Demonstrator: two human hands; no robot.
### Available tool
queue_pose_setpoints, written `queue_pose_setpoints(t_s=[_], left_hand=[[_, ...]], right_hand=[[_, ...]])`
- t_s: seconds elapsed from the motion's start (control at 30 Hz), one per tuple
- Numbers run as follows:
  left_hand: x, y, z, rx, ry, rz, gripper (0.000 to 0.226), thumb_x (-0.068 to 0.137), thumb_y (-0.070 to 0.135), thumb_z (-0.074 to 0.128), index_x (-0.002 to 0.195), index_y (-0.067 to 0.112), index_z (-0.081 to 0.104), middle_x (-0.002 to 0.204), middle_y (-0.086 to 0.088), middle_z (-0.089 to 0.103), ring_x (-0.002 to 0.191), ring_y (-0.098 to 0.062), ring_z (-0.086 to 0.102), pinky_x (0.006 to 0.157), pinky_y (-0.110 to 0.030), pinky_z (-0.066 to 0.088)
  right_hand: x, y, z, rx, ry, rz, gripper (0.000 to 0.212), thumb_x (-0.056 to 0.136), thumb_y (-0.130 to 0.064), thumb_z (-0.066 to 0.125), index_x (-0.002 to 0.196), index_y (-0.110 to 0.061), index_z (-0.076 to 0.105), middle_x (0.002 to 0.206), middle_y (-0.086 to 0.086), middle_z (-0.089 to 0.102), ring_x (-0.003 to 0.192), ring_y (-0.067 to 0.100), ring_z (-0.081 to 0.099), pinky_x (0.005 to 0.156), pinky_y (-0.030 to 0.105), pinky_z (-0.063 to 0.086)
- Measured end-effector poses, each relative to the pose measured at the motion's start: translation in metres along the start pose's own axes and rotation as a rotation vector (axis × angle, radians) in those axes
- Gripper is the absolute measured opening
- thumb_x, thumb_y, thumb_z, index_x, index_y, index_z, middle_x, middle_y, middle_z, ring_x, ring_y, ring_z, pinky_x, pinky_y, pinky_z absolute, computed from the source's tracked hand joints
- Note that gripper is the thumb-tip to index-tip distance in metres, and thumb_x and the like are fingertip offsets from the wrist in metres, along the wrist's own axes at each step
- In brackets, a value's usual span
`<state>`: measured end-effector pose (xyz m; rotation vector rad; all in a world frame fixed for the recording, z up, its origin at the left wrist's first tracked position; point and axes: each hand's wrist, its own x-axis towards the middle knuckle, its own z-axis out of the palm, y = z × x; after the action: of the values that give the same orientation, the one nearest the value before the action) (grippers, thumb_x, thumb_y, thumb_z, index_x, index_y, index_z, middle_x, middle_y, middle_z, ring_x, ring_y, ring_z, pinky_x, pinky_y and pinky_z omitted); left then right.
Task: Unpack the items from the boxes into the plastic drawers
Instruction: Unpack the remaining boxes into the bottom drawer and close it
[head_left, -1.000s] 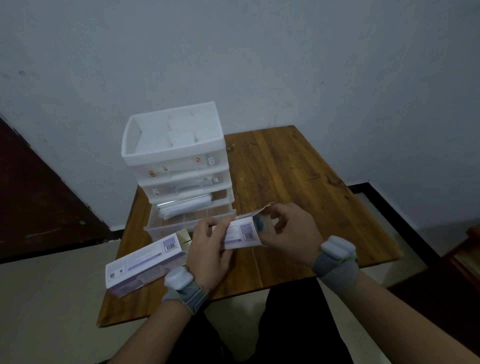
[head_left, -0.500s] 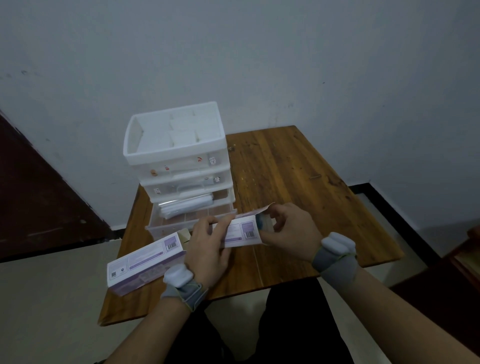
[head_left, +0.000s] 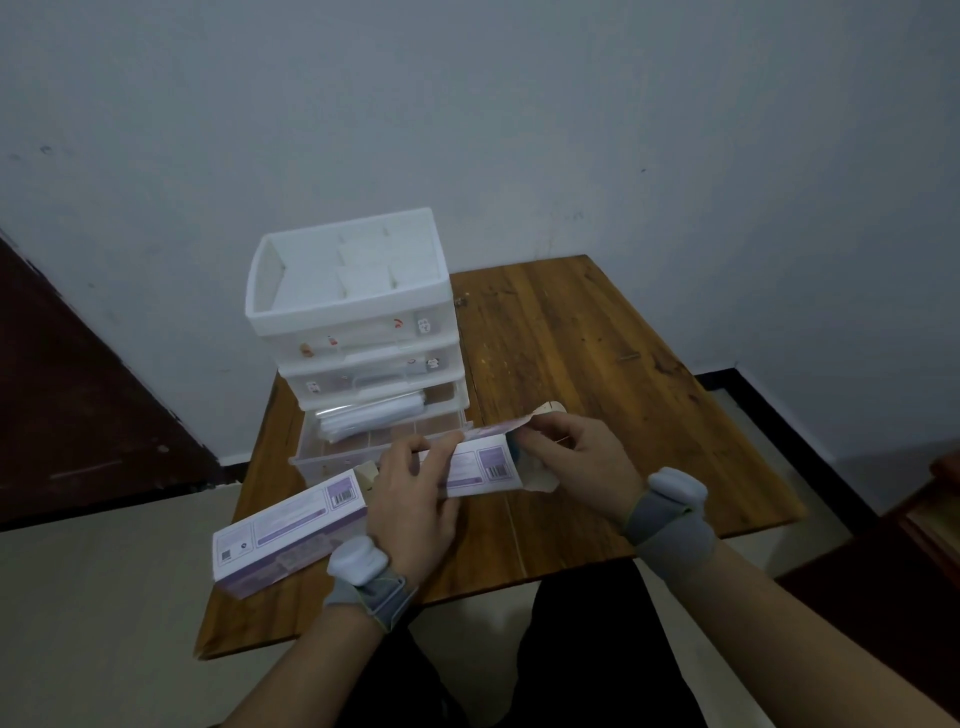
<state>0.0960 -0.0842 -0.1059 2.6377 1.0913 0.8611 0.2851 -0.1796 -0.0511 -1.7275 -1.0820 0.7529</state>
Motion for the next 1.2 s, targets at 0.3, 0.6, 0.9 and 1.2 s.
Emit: queue_pose_setpoints(t_s=[0.3,0.6,0.9,1.2], left_hand=[[-0.004,-0.004,0.006,0.048,0.040,-0.003,0.065,0.070,0.027,0.079,0.128,0.025,0.050,0.127,-0.010,0.046,0.112,-0.028,0.047,0.083,-0.042,0.049],[-0.006,0.005,0.000,0.082,0.023,0.021,0.061,0.071,0.023,0.081,0.127,0.015,0.059,0.125,-0.019,0.054,0.112,-0.037,0.053,0.086,-0.049,0.051],[-0.005,0.004,-0.004,0.116,0.100,0.112,0.060,0.071,0.018,0.082,0.124,0.015,0.054,0.120,-0.023,0.058,0.109,-0.043,0.056,0.085,-0.056,0.050],[-0.005,0.006,-0.005,0.197,0.102,0.136,0.064,0.070,0.016,0.080,0.128,0.017,0.053,0.119,-0.021,0.059,0.110,-0.042,0.055,0.087,-0.053,0.046]], right_hand=[[-0.005,0.005,0.014,-0.011,0.088,-0.060,0.017,0.083,-0.042,0.066,0.092,-0.028,0.071,0.094,-0.004,0.070,0.087,0.010,0.065,0.076,0.034,0.059],[-0.003,0.006,0.016,-0.059,0.137,0.006,0.015,0.092,-0.035,0.059,0.088,-0.025,0.070,0.090,-0.001,0.069,0.084,0.017,0.063,0.075,0.041,0.057],[0.000,0.001,0.014,0.020,0.049,0.146,0.030,0.086,-0.019,0.069,0.113,-0.006,0.069,0.108,0.008,0.070,0.099,0.024,0.064,0.083,0.036,0.056],[-0.001,0.007,0.016,0.074,0.018,0.195,0.031,0.098,-0.024,0.052,0.123,-0.009,0.064,0.115,0.007,0.068,0.104,0.020,0.063,0.083,0.031,0.055]])
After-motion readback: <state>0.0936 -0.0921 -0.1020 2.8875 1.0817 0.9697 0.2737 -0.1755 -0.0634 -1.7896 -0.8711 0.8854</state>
